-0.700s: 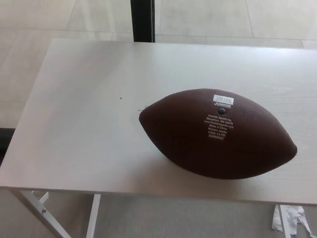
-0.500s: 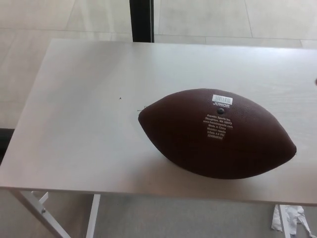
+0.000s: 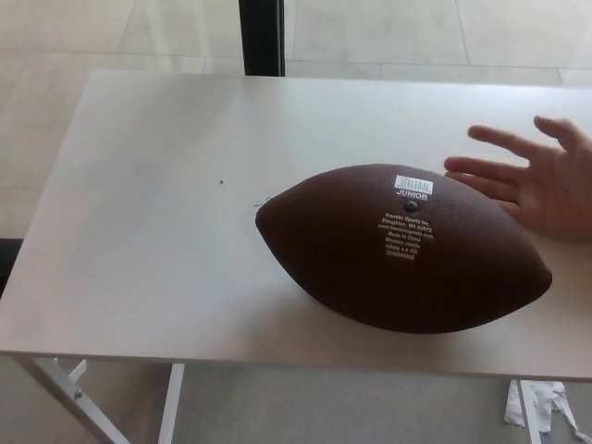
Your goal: The robot uses both its hands to grab the left and right ends of a football kept in the middle of the desk infront of it, lifts it up and places it in the palm of a person
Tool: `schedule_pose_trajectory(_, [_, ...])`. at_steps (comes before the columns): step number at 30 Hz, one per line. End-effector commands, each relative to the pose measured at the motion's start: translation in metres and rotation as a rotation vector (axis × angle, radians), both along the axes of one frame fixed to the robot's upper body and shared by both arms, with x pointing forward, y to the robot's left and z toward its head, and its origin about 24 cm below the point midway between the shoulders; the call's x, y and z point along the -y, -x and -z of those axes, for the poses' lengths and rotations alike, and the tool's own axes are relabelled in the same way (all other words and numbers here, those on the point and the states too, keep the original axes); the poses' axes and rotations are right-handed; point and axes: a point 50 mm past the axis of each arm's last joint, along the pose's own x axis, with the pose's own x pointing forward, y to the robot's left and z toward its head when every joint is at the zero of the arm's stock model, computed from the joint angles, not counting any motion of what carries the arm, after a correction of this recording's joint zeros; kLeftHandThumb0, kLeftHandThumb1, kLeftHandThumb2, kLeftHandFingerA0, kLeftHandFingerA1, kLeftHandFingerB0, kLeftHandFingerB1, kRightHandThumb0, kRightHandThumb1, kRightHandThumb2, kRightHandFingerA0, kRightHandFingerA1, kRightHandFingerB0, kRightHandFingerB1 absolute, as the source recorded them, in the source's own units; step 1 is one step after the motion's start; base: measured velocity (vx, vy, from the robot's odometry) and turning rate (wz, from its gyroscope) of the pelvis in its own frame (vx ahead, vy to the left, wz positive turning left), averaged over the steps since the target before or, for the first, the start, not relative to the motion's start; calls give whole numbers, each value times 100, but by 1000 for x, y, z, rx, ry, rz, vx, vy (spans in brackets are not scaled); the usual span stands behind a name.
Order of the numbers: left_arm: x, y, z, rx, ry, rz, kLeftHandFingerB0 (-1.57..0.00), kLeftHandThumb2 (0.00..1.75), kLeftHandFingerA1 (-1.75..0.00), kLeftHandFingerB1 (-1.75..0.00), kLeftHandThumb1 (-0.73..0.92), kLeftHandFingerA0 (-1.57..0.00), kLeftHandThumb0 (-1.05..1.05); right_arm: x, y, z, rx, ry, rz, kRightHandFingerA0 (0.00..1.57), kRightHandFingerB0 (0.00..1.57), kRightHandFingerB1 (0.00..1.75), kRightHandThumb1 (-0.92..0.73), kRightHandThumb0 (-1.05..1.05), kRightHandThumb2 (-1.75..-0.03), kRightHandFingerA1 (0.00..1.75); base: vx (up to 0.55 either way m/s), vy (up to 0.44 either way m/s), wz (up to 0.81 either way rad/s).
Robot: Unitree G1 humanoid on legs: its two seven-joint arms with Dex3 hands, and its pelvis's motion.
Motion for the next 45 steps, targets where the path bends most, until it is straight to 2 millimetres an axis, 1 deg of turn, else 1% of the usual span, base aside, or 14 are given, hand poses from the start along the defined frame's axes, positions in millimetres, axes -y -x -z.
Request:
schedule_pose_trajectory(1, [113, -95, -84, 241, -7, 351, -10, 106, -52, -43, 77, -20, -86, -105, -62, -39, 234, -94, -184, 60, 28, 43, -88, -103, -66, 42, 0, 0, 0])
schedule_pose_trajectory(7, [162, -114, -81, 225, 55, 481, -4, 118, -54, -35, 81, -17, -85, -147, -70, -23, 194, -192, -312, 42, 12, 41, -78, -105, -116, 51, 0, 0, 0])
schedule_pose_trajectory(8, [179, -117, -71, 203, 85, 524, -6, 89, -50, -26, 90, -20, -94, -161, -74, -17, 163, -233, -358, 35, 5, 29, -77, -103, -120, 52, 0, 0, 0])
schedule_pose_trajectory(20, [251, -118, -13, 13, 238, 647, -5, 117, -52, -31, 86, -11, -91, -211, -78, 26, 29, -327, -511, 39, 19, 35, -92, -105, -76, 47, 0, 0, 0])
schedule_pose_trajectory(21, [257, -118, -6, -7, 279, 637, -5, 122, -56, -29, 84, -15, -90, -215, -79, 34, -7, -321, -526, 36, 15, 46, -75, -100, -118, 55, 0, 0, 0])
schedule_pose_trajectory(24, [260, -119, -3, -5, 316, 618, -6, 120, -54, -27, 88, -12, -95, -217, -78, 40, -35, -329, -524, 42, 18, 35, -92, -104, -78, 47, 0, 0, 0])
schedule_pose_trajectory(25, [262, -120, 0, -9, 346, 588, -7, 122, -56, -27, 87, -15, -93, -219, -77, 46, -73, -326, -513, 41, 15, 47, -76, -99, -119, 57, 0, 0, 0])
schedule_pose_trajectory(29, [264, -119, 6, -29, 350, 586, -7, 123, -56, -29, 86, -14, -91, -222, -72, 57, -101, -348, -517, 42, 20, 36, -92, -105, -78, 49, 0, 0, 0])
schedule_pose_trajectory(31, [265, -119, 9, -48, 351, 595, -8, 123, -56, -26, 85, -15, -96, -223, -70, 62, -137, -336, -510, 38, 15, 46, -76, -99, -119, 56, 0, 0, 0])
schedule_pose_trajectory(32, [266, -119, 10, -58, 350, 594, -4, 123, -55, -26, 83, -14, -93, -224, -69, 64, -139, -337, -505, 39, 22, 36, -92, -105, -80, 48, 0, 0, 0])
schedule_pose_trajectory(37, [269, -120, 17, -119, 288, 609, -7, 123, -55, -30, 87, -16, -93, -228, -64, 69, -148, -354, -497, 43, 24, 34, -91, -105, -73, 50, 0, 0, 0])
schedule_pose_trajectory(42, [272, -122, 23, -165, 227, 647, -6, 125, -56, -30, 87, -16, -92, -235, -65, 67, -126, -352, -503, 45, 26, 34, -92, -103, -76, 49, 0, 0, 0])
schedule_pose_trajectory(43, [274, -123, 24, -172, 228, 649, -5, 94, -54, -28, 91, -19, -98, -237, -65, 65, -126, -350, -504, 40, 21, 46, -75, -97, -118, 56, 0, 0, 0])
schedule_pose_trajectory(45, [278, -123, 28, -195, 228, 655, -7, 124, -57, -32, 87, -17, -91, -241, -65, 63, -126, -342, -513, 45, 28, 35, -92, -103, -77, 49, 0, 0, 0])
